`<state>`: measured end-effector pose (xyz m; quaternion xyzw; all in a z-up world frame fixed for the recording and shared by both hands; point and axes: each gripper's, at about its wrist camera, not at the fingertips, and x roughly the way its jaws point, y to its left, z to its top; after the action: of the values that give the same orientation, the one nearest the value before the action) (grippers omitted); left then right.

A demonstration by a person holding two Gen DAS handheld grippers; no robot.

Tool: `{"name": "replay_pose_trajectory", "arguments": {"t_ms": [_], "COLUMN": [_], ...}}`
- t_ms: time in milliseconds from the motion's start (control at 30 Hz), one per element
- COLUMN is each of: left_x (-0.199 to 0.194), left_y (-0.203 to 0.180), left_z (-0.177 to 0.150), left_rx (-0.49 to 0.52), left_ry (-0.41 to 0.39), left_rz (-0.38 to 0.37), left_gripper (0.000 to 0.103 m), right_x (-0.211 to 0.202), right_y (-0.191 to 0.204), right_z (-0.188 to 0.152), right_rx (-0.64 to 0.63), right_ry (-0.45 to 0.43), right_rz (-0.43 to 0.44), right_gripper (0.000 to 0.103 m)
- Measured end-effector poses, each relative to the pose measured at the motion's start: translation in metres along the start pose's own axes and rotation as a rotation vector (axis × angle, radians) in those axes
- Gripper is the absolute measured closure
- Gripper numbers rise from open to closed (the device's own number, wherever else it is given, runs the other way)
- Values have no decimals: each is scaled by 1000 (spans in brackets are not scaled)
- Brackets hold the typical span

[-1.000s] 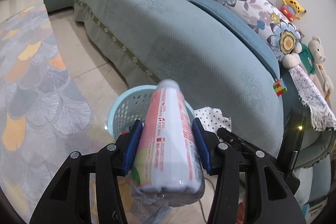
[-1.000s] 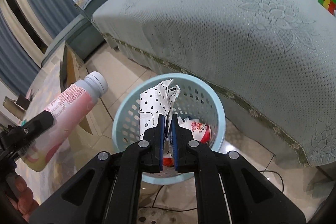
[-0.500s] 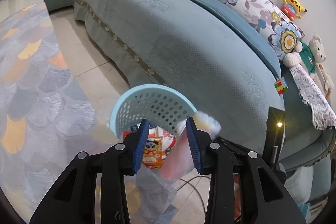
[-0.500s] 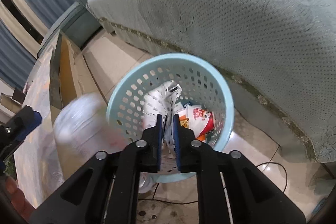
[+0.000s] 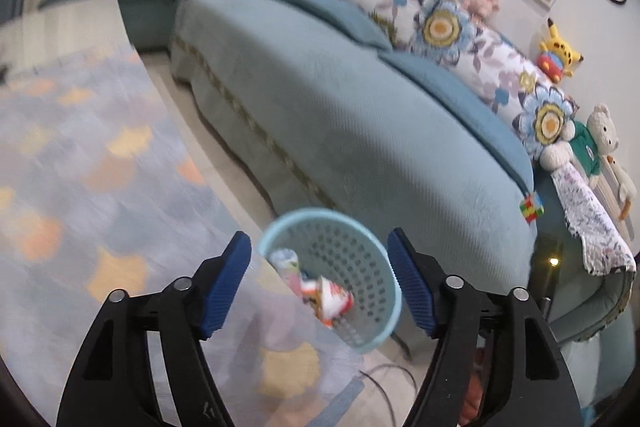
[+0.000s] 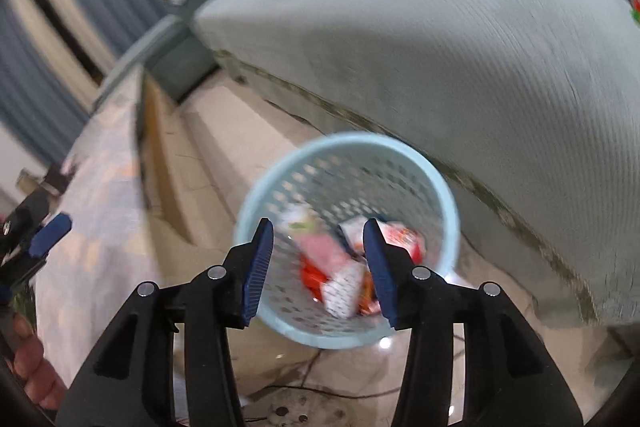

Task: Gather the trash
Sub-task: 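Move both tools back toward the pink and teal packets on the table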

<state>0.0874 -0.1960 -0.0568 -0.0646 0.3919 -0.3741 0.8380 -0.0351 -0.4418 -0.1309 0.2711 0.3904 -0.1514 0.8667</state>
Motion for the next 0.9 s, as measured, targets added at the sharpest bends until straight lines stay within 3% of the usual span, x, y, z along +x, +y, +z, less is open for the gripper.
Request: {"name": "replay_pose_trajectory", "arguments": {"t_ms": [200,367,533,667,800,900], "left_x": [-77,-137,-191,-217,-224,-211], "left_y": [28,85,152,205,264,320], "left_z": [28,43,50,57,66,69], "left_rx": [27,9,-9,-37,-103,-190], "left_ry": [-154,-269,-378,-390,-373,-310], "left_rz": [122,308,501,622,662,631], "left_gripper": [30,30,30,29,29,29], "right_x": [-37,-47,-39,-19,9,33], "right_y": [93,184,275,334,388,429], "right_z": [19,27,20,10,-1,-14], "right_rx": [-176,-311,-427,-474,-531,-595], "right_ry": [-100,-133,-183,-200,-195,-191], "right_rz": [95,204,225,280,335,372], "right_gripper": [47,43,38,30,30,30]}}
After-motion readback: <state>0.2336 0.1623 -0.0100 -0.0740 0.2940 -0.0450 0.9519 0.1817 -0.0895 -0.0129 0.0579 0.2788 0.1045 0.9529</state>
